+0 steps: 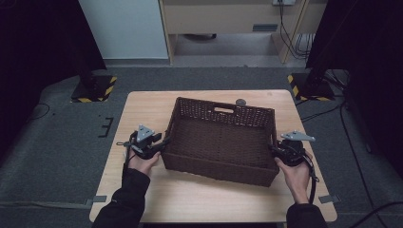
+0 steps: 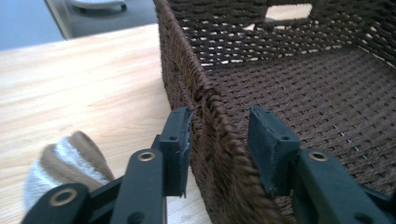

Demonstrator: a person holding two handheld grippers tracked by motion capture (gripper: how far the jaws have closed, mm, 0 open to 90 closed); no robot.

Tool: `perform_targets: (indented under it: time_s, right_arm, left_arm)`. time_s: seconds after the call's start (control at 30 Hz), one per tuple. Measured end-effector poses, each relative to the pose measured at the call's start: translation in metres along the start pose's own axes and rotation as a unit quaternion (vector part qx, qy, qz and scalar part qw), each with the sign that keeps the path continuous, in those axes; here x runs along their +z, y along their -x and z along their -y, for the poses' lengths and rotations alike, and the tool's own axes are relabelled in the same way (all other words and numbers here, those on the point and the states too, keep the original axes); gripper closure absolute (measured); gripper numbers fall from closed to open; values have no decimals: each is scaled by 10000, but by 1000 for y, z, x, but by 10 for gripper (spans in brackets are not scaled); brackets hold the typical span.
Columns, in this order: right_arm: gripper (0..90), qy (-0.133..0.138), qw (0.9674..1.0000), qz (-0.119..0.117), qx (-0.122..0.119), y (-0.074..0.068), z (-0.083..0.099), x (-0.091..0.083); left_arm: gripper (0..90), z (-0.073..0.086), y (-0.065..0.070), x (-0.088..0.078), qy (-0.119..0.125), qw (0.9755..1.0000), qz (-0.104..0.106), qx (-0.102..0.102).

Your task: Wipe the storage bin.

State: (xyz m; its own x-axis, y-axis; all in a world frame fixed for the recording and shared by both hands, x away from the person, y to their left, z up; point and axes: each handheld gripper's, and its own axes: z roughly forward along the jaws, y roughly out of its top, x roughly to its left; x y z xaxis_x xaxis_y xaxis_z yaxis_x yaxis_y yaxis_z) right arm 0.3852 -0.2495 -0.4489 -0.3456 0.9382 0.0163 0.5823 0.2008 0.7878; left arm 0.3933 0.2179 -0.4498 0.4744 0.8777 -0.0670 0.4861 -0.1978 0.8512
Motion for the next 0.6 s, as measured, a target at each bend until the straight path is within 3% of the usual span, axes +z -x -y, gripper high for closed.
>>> perform_targets:
  time_s: [0.2, 0.3, 0.43, 0.6]
  right_arm:
    - [679, -44, 10000, 1, -72, 2, -1, 0]
    - [680, -64, 10000, 3, -31, 3, 0, -3]
    - [678, -107, 9999, -24, -18, 9, 5, -10]
    - [569, -42, 10000, 27, 83, 18, 10, -19]
  left_arm:
    - [659, 4, 10, 0, -195, 9997, 43, 162]
    - [678, 10, 15, -2, -221, 9996, 182, 57]
    - [675, 14, 30, -9, -283, 9993, 191, 116]
    - [655, 18, 41, -16, -328, 9990, 228, 183]
